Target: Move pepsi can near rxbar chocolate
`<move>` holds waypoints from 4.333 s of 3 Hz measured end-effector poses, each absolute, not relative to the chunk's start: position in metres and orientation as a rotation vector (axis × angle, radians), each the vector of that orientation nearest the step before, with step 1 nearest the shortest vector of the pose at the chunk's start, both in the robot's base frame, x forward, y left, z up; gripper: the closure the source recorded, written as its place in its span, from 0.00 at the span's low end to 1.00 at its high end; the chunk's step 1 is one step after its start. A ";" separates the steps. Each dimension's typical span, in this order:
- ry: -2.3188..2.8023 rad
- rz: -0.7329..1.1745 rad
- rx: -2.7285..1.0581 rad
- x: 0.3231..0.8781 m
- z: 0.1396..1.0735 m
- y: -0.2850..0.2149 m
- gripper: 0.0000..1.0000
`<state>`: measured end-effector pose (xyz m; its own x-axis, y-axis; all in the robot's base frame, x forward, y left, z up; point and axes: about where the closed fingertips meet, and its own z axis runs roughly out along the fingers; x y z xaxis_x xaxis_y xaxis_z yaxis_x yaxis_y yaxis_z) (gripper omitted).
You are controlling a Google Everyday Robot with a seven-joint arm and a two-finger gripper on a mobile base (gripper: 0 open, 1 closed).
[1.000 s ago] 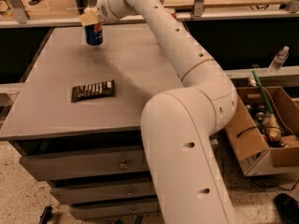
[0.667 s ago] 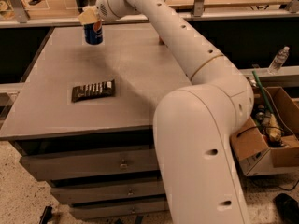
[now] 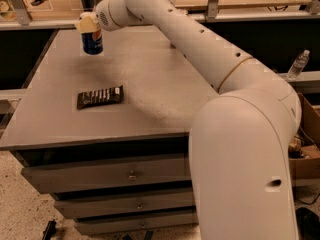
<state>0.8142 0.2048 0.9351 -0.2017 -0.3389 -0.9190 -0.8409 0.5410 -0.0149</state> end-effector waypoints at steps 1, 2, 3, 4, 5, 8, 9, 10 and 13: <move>1.787 0.669 -0.975 0.790 0.931 0.213 1.00; 1.805 0.707 -0.975 0.766 0.928 0.211 1.00; 1.833 0.736 -0.995 0.743 0.927 0.207 1.00; 1.863 0.759 -1.008 0.723 0.925 0.204 1.00; 1.902 0.785 -1.000 0.702 0.921 0.203 1.00; 2.028 0.796 -0.934 0.653 0.912 0.200 0.83; 2.054 0.767 -0.915 0.650 0.912 0.198 0.59; 2.077 0.705 -0.881 0.654 0.914 0.198 0.36; 2.086 0.629 -0.838 0.662 0.916 0.200 0.00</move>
Offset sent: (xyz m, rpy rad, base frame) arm -0.0771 -0.0028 -0.0055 0.0453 0.0975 0.0355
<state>0.6623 0.1999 0.9163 -0.4738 -0.3479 -0.8090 -0.7371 0.6593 0.1483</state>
